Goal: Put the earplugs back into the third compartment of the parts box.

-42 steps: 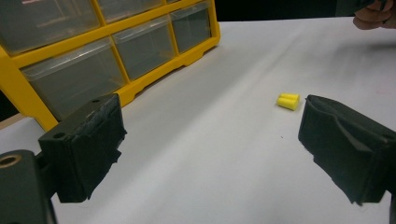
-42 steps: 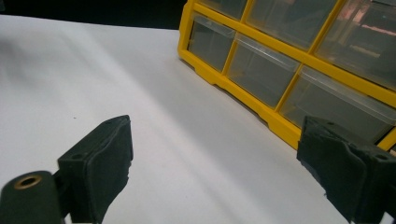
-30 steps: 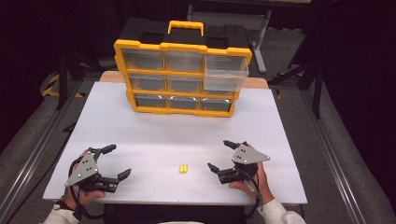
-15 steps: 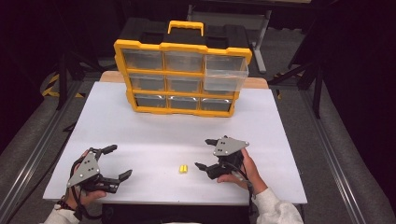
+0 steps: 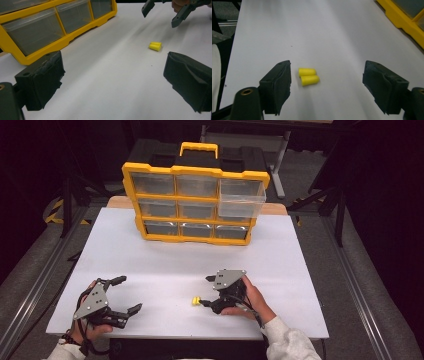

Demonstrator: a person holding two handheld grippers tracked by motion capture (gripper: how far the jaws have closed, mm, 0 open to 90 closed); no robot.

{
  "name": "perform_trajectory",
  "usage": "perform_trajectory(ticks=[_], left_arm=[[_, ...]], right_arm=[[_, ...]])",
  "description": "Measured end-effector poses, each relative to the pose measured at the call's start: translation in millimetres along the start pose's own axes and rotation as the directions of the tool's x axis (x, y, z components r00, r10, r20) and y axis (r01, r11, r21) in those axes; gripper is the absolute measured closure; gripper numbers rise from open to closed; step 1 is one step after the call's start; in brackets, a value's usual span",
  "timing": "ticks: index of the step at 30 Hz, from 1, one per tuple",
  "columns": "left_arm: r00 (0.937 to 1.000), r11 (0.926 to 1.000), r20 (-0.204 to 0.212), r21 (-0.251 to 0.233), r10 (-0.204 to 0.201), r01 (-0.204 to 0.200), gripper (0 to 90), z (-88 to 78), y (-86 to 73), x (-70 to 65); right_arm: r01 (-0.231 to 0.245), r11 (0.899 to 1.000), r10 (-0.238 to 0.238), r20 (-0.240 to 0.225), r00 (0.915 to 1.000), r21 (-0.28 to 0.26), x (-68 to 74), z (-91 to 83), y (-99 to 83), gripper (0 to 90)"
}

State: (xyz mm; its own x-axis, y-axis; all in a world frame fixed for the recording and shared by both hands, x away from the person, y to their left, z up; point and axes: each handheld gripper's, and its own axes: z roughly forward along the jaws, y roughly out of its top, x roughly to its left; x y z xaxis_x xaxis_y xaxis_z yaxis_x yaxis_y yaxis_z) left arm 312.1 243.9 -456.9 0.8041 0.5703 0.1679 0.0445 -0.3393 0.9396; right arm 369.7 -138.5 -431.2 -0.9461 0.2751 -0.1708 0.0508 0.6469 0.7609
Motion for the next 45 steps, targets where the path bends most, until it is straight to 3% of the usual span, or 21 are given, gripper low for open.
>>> perform_trajectory(ticks=[5,12,18,21,27,38,45], left_arm=[[1.0,1.0,0.006,-0.004,0.001,-0.001,4.0,-0.7,-0.6,0.0],[0.9999,1.0,0.016,-0.001,0.003,-0.003,4.1,-0.9,-0.9,0.1],[0.9998,1.0,0.021,0.001,0.002,-0.002,4.1,-0.7,-1.0,1.2],[0.9998,1.0,0.021,-0.002,0.002,-0.002,4.1,-1.3,-0.9,1.2],[0.9998,1.0,0.021,-0.001,-0.002,0.002,4.1,-0.8,-1.0,1.2],[0.9997,1.0,0.026,-0.001,0.0,0.0,4.1,-1.1,-1.0,1.4],[0.9997,1.0,0.025,-0.005,0.003,-0.003,4.1,-1.1,-0.8,0.7]], right_arm=[[0.013,0.999,-0.01,-0.062,0.998,0.036,0.6,15.5,1.1,31.3],[0.035,0.995,-0.024,-0.112,0.9934,0.098,4.3,32.6,-2.7,40.9],[0.026,0.994,-0.01,-0.138,0.9903,0.108,2.9,37.8,-7.3,49.3],[0.02,0.995,-0.002,-0.172,0.9852,0.1,3.3,36.8,-8.3,58.2],[0.023,0.994,-0.007,-0.146,0.9893,0.103,2.5,35.3,-8.4,67.7],[0.026,0.997,-0.016,-0.124,0.9921,0.079,1.7,26.2,-8.2,68.8],[0.017,0.999,-0.015,-0.073,0.9972,0.034,-0.1,12.2,-8.0,69.2]])
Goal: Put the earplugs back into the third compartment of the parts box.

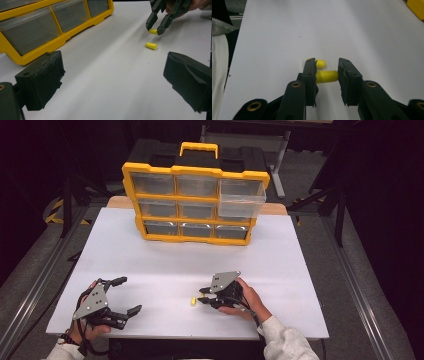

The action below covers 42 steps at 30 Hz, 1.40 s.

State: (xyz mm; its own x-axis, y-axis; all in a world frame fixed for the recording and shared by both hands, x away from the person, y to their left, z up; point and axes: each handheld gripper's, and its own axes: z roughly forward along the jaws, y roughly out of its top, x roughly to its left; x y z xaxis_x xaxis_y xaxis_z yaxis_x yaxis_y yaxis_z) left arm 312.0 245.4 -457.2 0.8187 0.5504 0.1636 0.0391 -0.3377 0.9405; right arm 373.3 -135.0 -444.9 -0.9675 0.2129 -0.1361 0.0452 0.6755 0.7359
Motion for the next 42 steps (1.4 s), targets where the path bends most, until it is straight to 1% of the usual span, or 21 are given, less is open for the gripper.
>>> perform_trajectory(ticks=[3,4,6,7,9,10,11,12,13,16,20,27,30,33,34,36,39,40,41,42], left_arm=[[1.0,1.0,-0.001,0.001,0.001,-0.001,4.1,0.0,0.1,-0.2],[1.0,1.0,0.0,0.001,0.001,-0.001,4.1,0.0,0.1,-0.2],[1.0,1.0,-0.001,0.001,0.001,-0.001,4.1,0.1,0.1,-0.1],[1.0,1.0,0.001,0.001,0.001,-0.001,4.1,0.1,0.0,0.0],[1.0,1.0,0.002,0.004,0.001,-0.001,4.2,-0.1,0.1,0.1],[1.0,1.0,0.003,0.004,0.0,0.0,4.2,0.0,0.1,0.0],[1.0,1.0,0.004,0.003,0.002,-0.002,4.1,-0.4,0.2,-0.1],[1.0,1.0,0.004,0.003,0.002,-0.002,4.2,-0.4,0.2,-0.1],[1.0,1.0,0.003,0.003,0.002,-0.002,4.2,-0.4,0.2,-0.1],[1.0,1.0,0.003,0.001,0.0,0.0,4.2,0.1,-0.1,-0.1],[1.0,1.0,0.004,0.004,0.001,-0.001,4.2,0.1,0.0,0.2],[1.0,1.0,0.004,0.001,0.001,-0.001,4.2,0.1,-0.1,-0.1],[0.9999,1.0,0.01,0.004,0.003,-0.003,4.2,-0.8,0.1,0.3],[1.0,1.0,0.008,0.004,0.003,-0.003,4.1,-0.3,-0.1,0.3],[1.0,1.0,0.008,0.003,0.001,-0.001,4.2,-0.2,-0.2,0.5],[1.0,1.0,0.007,0.003,0.001,-0.001,4.1,-0.1,-0.1,0.5],[1.0,1.0,0.006,0.0,-0.001,0.001,4.2,0.2,-0.3,0.3],[1.0,1.0,0.009,0.002,-0.002,0.002,4.2,0.2,-0.6,0.7],[1.0,1.0,0.009,0.002,-0.002,0.002,4.2,0.2,-0.6,0.7],[1.0,1.0,0.008,0.004,-0.002,0.002,4.2,0.4,-0.8,0.8]], right_arm=[[-0.005,1.0,0.005,0.012,0.9999,-0.016,-0.3,-4.2,-0.3,69.4],[0.0,1.0,0.001,0.031,0.9995,-0.026,-0.5,-9.1,-0.2,69.7],[-0.005,0.999,0.006,0.035,0.9994,-0.032,-0.3,-10.9,-0.2,69.8],[-0.004,0.999,0.006,0.042,0.9991,-0.046,-0.6,-15.1,0.0,69.8],[-0.006,0.999,0.008,0.045,0.9989,-0.053,-0.5,-16.3,0.1,69.8],[-0.01,0.998,0.013,0.039,0.9992,-0.064,-0.9,-18.2,0.0,69.7],[-0.015,0.997,0.019,0.043,0.9989,-0.081,-1.1,-22.3,-0.1,69.8],[-0.015,0.997,0.019,0.043,0.9989,-0.081,-1.1,-22.3,-0.1,69.8],[-0.013,0.996,0.018,0.054,0.9984,-0.089,0.0,-25.8,0.2,69.9],[-0.003,0.995,0.009,0.064,0.9979,-0.095,1.1,-29.6,1.1,69.9],[0.013,0.992,-0.001,0.09,0.9959,-0.123,4.0,-40.3,4.4,70.1],[0.02,0.989,-0.003,0.118,0.993,-0.148,5.7,-50.9,7.2,70.2],[0.026,0.986,-0.001,0.147,0.9892,-0.167,6.1,-59.3,9.5,70.3],[0.025,0.984,0.004,0.161,0.987,-0.178,6.4,-63.4,10.6,70.4],[0.033,0.982,0.001,0.175,0.9845,-0.188,6.5,-68.0,12.1,70.4],[0.035,0.98,0.001,0.182,0.9833,-0.195,6.4,-70.6,12.8,70.4],[0.039,0.976,0.007,0.209,0.9779,-0.214,5.7,-78.4,14.7,70.5],[0.04,0.974,0.012,0.227,0.9738,-0.225,4.1,-84.4,16.1,70.6],[0.04,0.974,0.012,0.227,0.9738,-0.225,4.1,-84.4,16.1,70.6],[0.042,0.973,0.013,0.235,0.9718,-0.227,3.4,-86.5,16.6,70.6]])
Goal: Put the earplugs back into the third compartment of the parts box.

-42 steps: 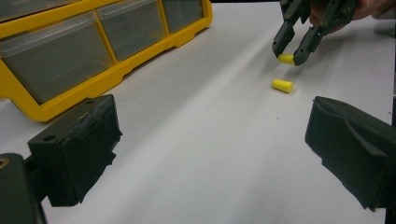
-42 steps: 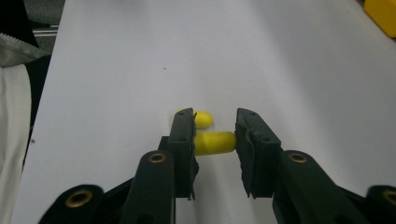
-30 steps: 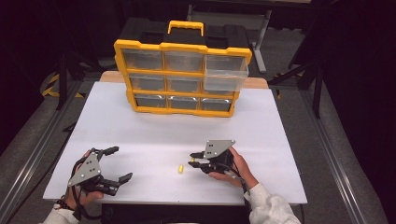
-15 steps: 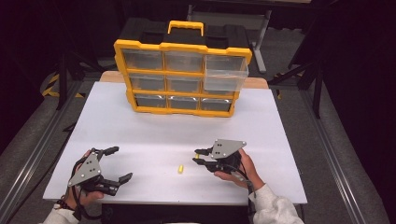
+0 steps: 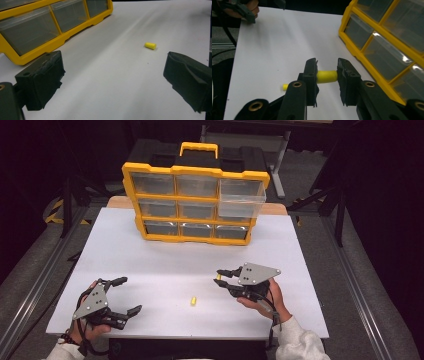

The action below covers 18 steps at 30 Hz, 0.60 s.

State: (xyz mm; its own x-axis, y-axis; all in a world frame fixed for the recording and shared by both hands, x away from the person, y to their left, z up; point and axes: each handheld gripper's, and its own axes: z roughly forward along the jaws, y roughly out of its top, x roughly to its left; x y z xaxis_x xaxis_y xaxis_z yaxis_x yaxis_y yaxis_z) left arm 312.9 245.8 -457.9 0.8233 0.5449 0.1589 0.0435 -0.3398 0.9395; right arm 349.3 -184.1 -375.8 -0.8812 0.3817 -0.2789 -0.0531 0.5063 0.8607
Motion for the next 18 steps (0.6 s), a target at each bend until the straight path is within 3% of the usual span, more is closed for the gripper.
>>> perform_trajectory(ticks=[7,9,18], left_arm=[[1.0,1.0,-0.001,0.002,-0.001,0.001,4.2,0.0,-0.3,0.0],[1.0,1.0,-0.004,-0.001,-0.004,0.004,4.2,-0.2,-0.2,0.0],[0.9999,1.0,-0.011,-0.003,-0.009,0.009,4.2,-0.9,-0.5,0.3]], right_arm=[[0.024,0.999,-0.02,0.088,0.9959,-0.041,-12.1,-19.6,14.2,70.7],[0.03,0.997,-0.021,0.127,0.9917,-0.071,-17.5,-28.6,22.9,70.9],[0.077,0.992,-0.056,0.207,0.9767,-0.096,-30.3,-47.9,50.3,70.9]])
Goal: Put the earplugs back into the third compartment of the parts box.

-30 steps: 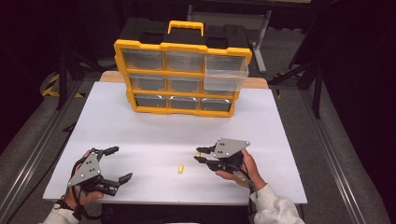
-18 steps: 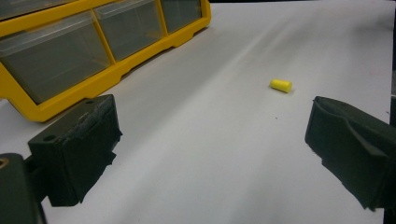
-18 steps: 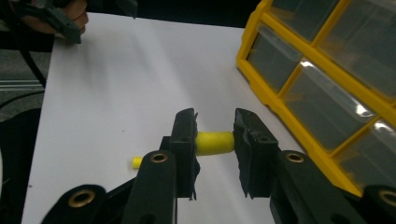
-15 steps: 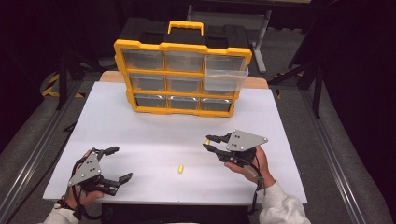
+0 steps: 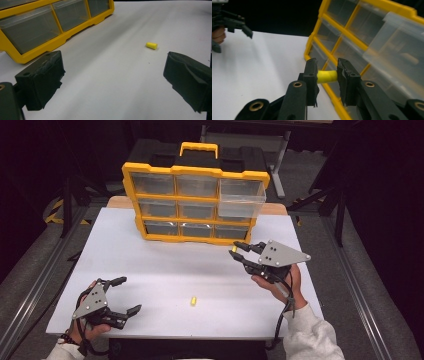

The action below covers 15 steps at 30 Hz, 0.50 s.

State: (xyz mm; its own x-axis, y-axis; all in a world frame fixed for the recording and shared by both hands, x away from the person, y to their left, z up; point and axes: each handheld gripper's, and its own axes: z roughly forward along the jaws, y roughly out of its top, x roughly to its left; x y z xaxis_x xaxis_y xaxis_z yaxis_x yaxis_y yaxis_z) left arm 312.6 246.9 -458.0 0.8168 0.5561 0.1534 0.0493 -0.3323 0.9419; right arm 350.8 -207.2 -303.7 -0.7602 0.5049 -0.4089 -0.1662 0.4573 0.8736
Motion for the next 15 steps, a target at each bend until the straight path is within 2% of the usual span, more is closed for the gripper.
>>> perform_trajectory(ticks=[1,3,4,6,10,12,14,15], left_arm=[[1.0,1.0,0.0,0.002,0.001,-0.001,4.2,0.0,0.0,0.1],[1.0,1.0,0.001,0.003,0.001,-0.001,4.2,0.1,0.0,0.0],[1.0,1.0,0.004,0.003,0.002,-0.002,4.1,0.2,0.0,0.0],[1.0,1.0,0.004,0.003,0.003,-0.003,4.1,0.3,0.0,0.0],[1.0,1.0,0.005,0.004,0.004,-0.004,4.1,0.5,0.0,0.0],[1.0,1.0,0.006,0.006,0.006,-0.006,4.1,0.6,0.1,0.1],[0.9999,0.9999,0.009,0.007,0.007,-0.008,4.2,0.7,0.2,0.0],[0.9999,0.9999,0.009,0.007,0.007,-0.008,4.1,0.7,0.2,0.0]], right_arm=[[0.0,1.0,0.0,0.022,0.9998,-0.011,-6.4,-2.9,8.1,70.9],[-0.001,1.0,0.002,0.03,0.9995,-0.017,-9.3,-4.1,11.6,70.9],[0.004,1.0,-0.003,0.048,0.9988,-0.027,-15.6,-6.6,19.4,70.9],[0.006,1.0,-0.004,0.053,0.9986,-0.029,-16.8,-7.0,21.1,70.9],[0.022,0.999,-0.017,0.105,0.9943,-0.041,-30.8,-11.7,38.2,71.1],[0.02,0.999,-0.015,0.108,0.994,-0.042,-32.3,-11.9,39.4,71.1],[0.017,0.999,-0.01,0.133,0.991,-0.05,-41.9,-13.2,46.7,71.2],[0.017,0.999,-0.01,0.133,0.991,-0.05,-41.9,-13.2,46.7,71.2]])
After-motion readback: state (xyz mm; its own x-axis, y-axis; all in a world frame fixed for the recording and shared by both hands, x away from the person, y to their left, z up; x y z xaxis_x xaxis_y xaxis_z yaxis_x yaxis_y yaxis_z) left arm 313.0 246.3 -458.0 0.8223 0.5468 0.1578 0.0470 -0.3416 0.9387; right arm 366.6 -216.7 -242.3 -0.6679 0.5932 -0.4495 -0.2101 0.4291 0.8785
